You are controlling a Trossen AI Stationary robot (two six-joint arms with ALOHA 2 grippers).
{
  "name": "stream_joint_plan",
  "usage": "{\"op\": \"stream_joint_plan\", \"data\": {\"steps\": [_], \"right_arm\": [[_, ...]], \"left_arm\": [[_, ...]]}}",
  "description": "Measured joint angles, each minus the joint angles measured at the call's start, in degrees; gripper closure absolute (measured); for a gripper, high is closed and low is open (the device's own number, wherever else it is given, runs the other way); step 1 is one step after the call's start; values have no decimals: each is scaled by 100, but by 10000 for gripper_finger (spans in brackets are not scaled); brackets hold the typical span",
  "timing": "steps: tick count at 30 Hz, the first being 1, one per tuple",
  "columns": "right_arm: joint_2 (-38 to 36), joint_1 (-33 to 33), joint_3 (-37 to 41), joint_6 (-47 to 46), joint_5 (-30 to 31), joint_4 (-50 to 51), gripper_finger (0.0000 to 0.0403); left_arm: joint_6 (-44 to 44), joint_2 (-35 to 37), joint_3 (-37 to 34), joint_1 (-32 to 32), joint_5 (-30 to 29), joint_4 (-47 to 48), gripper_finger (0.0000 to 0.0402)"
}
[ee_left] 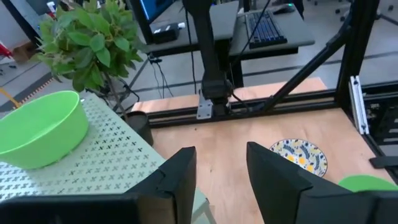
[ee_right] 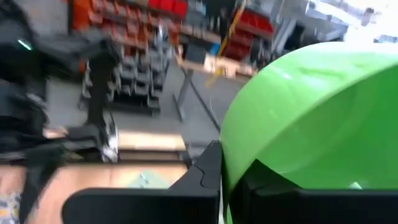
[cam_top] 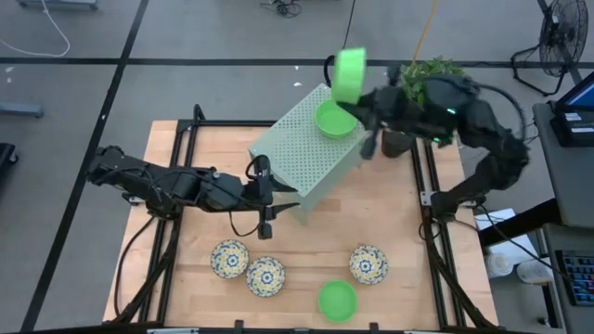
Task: Pick & Place Mini bowls
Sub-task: Stack the top green bowl on the green bowl on the shelf
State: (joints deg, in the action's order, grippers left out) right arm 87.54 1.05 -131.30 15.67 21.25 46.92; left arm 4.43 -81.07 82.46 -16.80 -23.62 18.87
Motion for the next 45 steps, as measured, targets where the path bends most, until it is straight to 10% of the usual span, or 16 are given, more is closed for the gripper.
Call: {"op": "stream_joint_plan", "data": {"steps": [8, 14, 45], "right_arm": [[639, 1130, 45, -96, 364, 1003, 403], [1071, 1839, 85, -584, -857, 2024, 403], [1072, 1298, 70, -1055, -948, 3372, 403]], "left_arm": [[-9, -23, 1, 10, 2, 34, 235], [-20, -25, 0, 7, 102, 40, 224], [-17, -25, 0, 15, 108, 42, 234]]}}
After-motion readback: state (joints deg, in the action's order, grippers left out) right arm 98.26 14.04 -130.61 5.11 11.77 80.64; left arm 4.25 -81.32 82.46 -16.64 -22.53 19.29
